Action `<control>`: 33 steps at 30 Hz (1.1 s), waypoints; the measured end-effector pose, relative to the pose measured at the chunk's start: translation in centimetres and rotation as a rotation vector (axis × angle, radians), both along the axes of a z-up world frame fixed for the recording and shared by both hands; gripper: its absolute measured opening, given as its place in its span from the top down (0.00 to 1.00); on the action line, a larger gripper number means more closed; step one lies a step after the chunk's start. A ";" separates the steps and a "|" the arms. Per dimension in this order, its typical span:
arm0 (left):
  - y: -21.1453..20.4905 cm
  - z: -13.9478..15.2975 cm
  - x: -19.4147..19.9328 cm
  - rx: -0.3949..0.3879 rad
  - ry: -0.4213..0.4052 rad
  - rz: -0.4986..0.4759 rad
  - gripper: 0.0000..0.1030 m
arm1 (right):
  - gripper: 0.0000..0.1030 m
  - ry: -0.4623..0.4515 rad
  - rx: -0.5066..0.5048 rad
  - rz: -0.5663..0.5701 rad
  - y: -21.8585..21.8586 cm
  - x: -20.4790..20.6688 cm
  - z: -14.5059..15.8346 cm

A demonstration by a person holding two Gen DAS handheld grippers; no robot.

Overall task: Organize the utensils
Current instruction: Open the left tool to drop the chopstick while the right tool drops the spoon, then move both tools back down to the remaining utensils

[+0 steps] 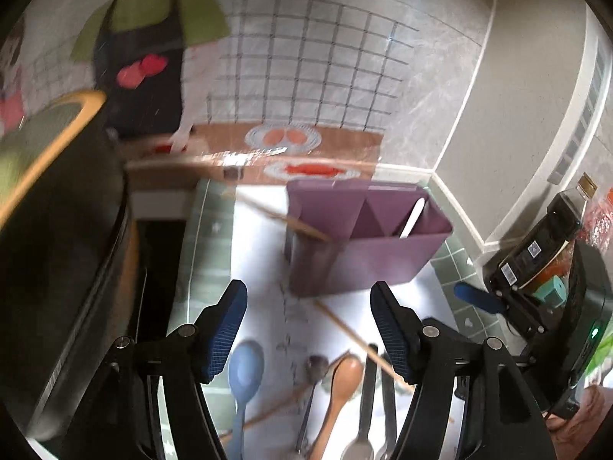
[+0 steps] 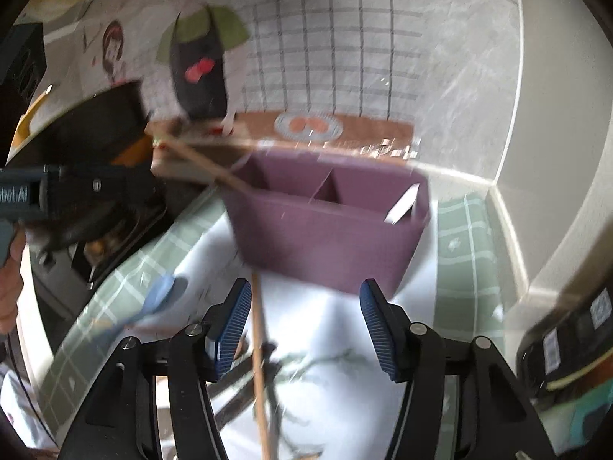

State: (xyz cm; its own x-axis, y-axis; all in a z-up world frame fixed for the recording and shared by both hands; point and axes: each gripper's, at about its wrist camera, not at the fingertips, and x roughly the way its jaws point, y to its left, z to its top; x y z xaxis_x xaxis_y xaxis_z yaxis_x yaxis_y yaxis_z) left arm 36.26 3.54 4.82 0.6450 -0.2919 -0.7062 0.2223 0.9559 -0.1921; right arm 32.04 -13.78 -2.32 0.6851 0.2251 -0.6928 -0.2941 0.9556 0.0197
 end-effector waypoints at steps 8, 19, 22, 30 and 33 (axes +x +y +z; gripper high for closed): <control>2.1 -2.7 -2.9 -0.009 0.065 -0.009 0.34 | 0.46 0.106 0.014 0.044 -0.1 -1.9 -2.2; 2.5 -6.4 -6.4 0.076 0.144 -0.087 0.33 | 0.85 0.250 -0.014 0.130 4.0 -0.4 -5.1; 3.1 -6.8 -7.1 0.113 0.133 -0.060 0.33 | 0.84 0.295 0.017 0.110 5.2 -0.2 -5.4; 5.1 -7.5 -7.7 0.132 0.158 0.017 0.33 | 0.83 0.376 0.094 -0.053 7.9 0.8 -6.0; 5.6 -7.7 -7.9 0.124 0.159 0.021 0.32 | 0.83 0.397 0.068 -0.059 9.4 1.3 -6.4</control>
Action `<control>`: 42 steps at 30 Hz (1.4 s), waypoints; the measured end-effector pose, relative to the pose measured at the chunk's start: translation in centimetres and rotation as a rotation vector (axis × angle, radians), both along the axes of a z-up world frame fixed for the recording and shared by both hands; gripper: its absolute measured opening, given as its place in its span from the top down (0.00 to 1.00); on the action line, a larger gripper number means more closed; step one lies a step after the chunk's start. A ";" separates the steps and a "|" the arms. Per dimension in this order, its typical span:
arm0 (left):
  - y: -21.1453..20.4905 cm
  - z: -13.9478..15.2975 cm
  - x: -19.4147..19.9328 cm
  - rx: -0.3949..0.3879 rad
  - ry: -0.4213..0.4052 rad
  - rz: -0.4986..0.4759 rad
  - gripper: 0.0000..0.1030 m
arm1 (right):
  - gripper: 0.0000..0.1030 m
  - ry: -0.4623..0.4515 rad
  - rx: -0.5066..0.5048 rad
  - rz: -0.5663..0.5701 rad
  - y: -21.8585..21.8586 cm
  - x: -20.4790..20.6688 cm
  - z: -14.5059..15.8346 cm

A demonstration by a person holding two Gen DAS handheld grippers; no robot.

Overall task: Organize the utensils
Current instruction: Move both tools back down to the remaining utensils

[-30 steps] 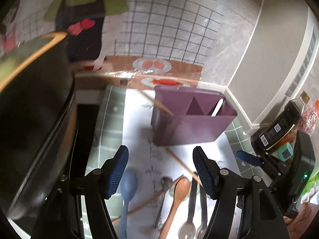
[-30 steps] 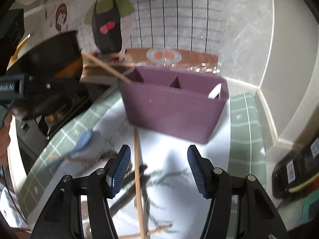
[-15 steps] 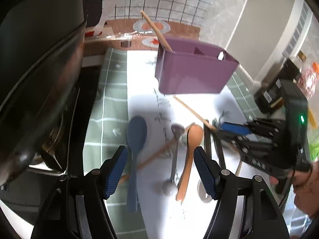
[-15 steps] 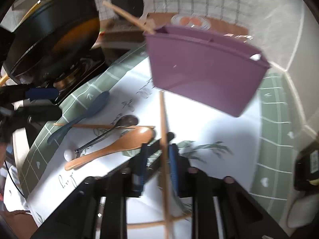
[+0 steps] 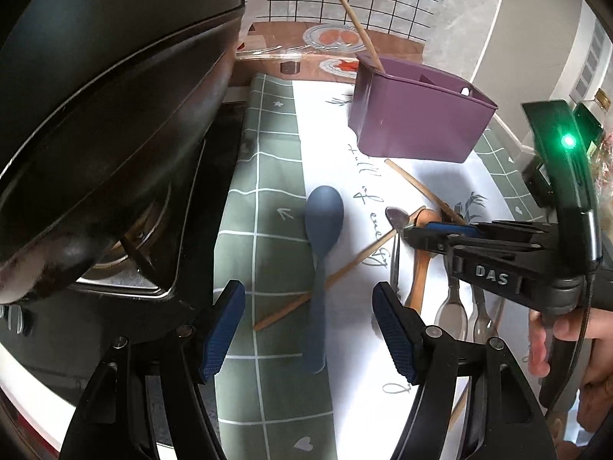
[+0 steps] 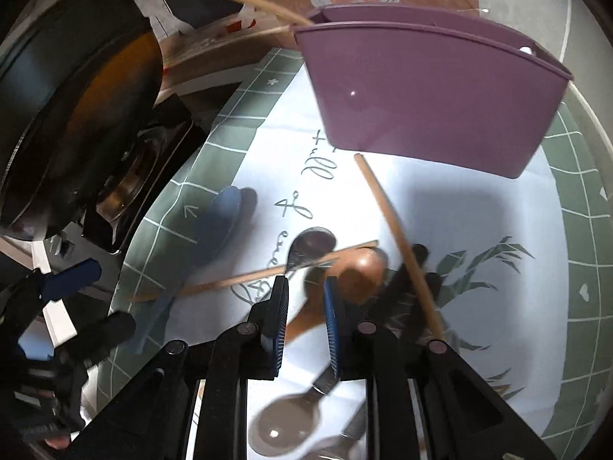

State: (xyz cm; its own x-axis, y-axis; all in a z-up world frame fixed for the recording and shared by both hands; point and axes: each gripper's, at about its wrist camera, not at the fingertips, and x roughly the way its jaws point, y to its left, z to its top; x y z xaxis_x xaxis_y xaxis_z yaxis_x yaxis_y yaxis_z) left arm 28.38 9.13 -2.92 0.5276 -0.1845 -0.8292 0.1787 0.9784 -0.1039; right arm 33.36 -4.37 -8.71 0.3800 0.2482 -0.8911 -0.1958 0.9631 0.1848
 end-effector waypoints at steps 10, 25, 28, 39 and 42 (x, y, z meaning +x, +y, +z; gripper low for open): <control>-0.4 -0.5 0.2 -0.074 0.028 -0.080 0.32 | 0.91 -0.015 -0.124 0.118 0.8 -0.7 -0.4; -8.4 -1.5 7.0 -0.031 0.141 -0.319 0.50 | 0.94 -0.067 -0.124 0.043 -7.1 -3.9 1.6; -9.0 -2.2 8.6 0.009 0.187 -0.316 0.60 | 0.92 -0.077 -0.121 0.040 -7.8 -4.8 1.8; -7.2 -2.0 5.6 0.003 0.247 -0.296 0.60 | 0.92 -0.094 -0.020 0.041 -8.3 -7.4 3.8; -6.2 -2.4 3.8 -0.020 0.240 -0.265 0.60 | 0.92 -0.058 0.065 0.026 -6.8 -6.3 3.5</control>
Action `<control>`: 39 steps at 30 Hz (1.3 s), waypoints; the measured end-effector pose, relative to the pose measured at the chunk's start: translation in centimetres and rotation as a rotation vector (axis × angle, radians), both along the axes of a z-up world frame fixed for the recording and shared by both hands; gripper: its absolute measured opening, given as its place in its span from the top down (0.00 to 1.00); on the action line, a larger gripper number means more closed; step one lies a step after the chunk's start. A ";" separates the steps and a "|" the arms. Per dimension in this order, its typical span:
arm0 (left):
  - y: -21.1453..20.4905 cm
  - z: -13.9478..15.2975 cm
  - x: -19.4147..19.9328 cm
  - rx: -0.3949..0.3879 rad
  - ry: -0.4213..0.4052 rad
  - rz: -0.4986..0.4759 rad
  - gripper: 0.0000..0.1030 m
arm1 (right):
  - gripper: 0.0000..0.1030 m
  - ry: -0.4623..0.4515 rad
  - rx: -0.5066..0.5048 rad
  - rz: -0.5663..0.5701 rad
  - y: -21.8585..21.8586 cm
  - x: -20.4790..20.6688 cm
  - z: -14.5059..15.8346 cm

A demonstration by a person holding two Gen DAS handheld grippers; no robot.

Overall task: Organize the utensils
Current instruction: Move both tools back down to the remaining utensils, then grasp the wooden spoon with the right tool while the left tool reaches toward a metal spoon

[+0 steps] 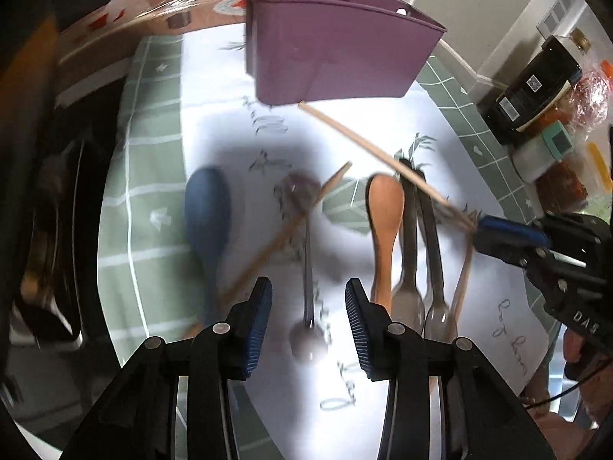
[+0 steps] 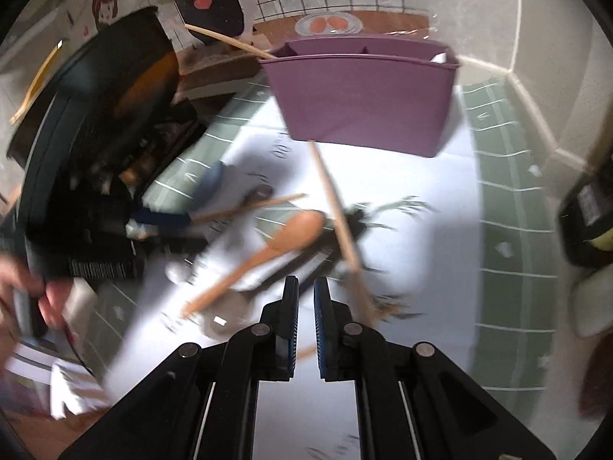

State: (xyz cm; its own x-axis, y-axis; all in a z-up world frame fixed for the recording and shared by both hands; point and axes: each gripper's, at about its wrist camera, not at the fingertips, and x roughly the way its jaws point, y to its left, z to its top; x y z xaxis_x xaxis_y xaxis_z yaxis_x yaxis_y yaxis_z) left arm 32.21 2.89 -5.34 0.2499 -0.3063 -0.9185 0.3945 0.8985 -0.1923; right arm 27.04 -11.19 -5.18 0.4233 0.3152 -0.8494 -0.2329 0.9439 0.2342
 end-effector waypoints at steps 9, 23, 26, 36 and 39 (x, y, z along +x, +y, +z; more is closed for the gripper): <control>3.3 0.2 -3.2 -0.008 -0.079 0.091 0.53 | 0.90 0.171 0.079 -0.109 4.6 3.0 -2.8; 6.1 0.8 -4.3 -0.132 -0.134 0.107 0.32 | 0.68 0.159 -0.186 -0.215 5.0 5.9 -4.2; 6.1 0.7 -3.9 -0.142 -0.116 0.097 0.32 | 0.73 0.115 -0.278 -0.117 6.3 6.3 -4.4; 5.5 0.8 -3.4 -0.155 -0.084 0.090 0.32 | 0.95 0.044 -0.374 0.017 2.8 3.3 -3.5; 4.7 1.1 -3.3 -0.156 -0.085 0.082 0.32 | 0.95 0.046 -0.326 0.028 1.0 2.5 -3.3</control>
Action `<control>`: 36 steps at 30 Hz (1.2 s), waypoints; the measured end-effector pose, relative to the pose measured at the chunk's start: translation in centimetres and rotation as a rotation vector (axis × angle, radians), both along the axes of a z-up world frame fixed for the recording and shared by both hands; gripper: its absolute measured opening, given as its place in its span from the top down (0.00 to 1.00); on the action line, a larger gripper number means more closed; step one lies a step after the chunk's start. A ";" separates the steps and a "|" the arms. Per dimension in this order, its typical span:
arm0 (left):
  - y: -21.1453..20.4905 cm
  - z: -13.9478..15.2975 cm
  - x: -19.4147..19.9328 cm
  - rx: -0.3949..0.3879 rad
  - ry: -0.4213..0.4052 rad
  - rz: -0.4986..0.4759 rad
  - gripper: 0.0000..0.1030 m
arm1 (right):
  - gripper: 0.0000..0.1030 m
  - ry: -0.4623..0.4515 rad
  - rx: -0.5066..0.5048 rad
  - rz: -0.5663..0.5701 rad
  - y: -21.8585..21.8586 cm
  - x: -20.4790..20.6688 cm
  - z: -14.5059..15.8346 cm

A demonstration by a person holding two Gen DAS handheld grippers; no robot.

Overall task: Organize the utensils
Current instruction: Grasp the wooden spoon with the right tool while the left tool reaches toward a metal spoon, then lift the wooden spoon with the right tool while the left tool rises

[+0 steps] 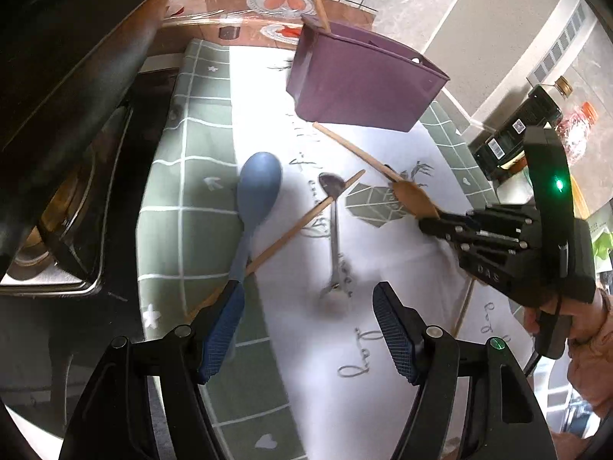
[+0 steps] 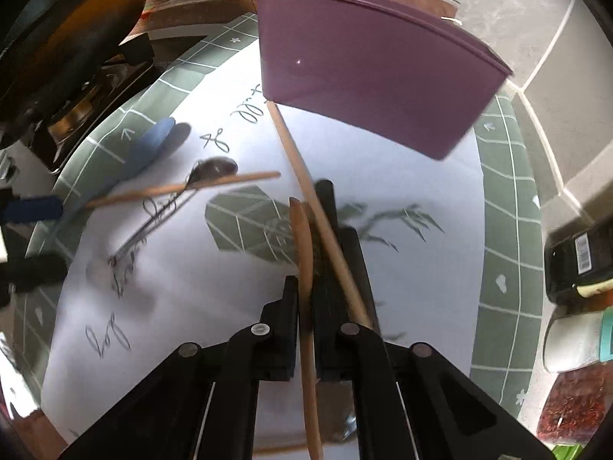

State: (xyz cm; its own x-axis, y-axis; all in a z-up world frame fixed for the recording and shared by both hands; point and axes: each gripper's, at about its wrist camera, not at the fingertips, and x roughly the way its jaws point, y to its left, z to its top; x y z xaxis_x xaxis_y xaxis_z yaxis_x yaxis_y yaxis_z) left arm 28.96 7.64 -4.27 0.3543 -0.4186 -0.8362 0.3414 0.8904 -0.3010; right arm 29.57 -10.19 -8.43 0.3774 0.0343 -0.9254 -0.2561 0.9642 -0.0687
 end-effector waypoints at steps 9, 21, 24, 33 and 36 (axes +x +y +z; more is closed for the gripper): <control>-3.6 -0.1 -1.6 0.102 -0.021 -0.145 0.40 | 0.95 0.005 0.142 -0.019 -2.5 -1.0 0.3; -4.0 -2.5 -2.8 0.115 -0.067 0.025 0.58 | 0.93 -0.020 0.128 0.014 -1.9 -0.9 0.0; -4.0 -2.9 -2.4 0.123 -0.077 0.074 0.62 | 0.93 -0.025 0.106 0.028 -1.7 -1.0 0.0; -3.5 -2.7 -2.8 0.126 -0.151 0.120 0.78 | 0.92 -0.038 0.107 0.046 -1.9 -1.3 0.2; -2.8 -0.3 -3.5 0.102 -0.214 0.132 0.78 | 0.90 -0.040 0.149 0.046 -2.5 -1.5 0.4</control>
State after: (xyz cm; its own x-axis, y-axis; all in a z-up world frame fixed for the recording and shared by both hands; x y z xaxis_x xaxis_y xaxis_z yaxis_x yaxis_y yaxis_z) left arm 25.47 4.85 -4.56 0.5735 -0.2743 -0.7719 0.2668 0.9534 -0.1406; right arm 28.04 -12.69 -8.00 0.4092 0.1880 -0.8929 -0.2999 0.9519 0.0629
